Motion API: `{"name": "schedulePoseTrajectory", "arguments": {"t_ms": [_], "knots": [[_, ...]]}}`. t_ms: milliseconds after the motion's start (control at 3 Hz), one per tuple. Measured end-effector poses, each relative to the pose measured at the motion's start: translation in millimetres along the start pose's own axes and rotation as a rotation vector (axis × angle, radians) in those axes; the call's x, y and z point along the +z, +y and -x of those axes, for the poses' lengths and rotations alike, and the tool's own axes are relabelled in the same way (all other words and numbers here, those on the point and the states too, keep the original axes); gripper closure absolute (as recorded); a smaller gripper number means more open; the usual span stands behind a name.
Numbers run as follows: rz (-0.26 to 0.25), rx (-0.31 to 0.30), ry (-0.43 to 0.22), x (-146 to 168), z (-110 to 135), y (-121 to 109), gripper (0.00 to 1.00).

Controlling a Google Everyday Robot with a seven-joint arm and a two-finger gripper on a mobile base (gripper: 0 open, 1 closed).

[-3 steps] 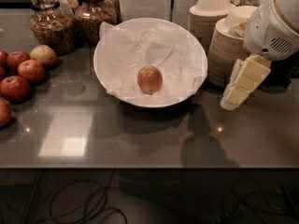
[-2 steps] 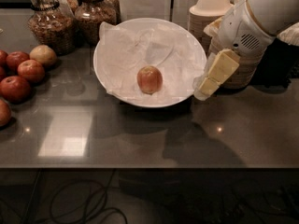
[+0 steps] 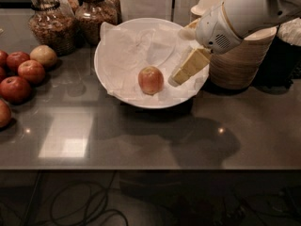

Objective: Pick apple from white bowl

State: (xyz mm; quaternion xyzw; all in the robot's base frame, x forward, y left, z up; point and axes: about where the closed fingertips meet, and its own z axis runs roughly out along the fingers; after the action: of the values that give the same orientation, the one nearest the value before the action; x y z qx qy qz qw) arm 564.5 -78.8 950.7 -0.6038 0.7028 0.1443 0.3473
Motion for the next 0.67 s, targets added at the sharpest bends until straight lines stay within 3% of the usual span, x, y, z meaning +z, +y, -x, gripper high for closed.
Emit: {"name": "schedulePoseTrajectory", "arguments": {"t_ms": [667], "knots": [[0.028,-0.031,-0.017,39,1,-11,0.18]]}}
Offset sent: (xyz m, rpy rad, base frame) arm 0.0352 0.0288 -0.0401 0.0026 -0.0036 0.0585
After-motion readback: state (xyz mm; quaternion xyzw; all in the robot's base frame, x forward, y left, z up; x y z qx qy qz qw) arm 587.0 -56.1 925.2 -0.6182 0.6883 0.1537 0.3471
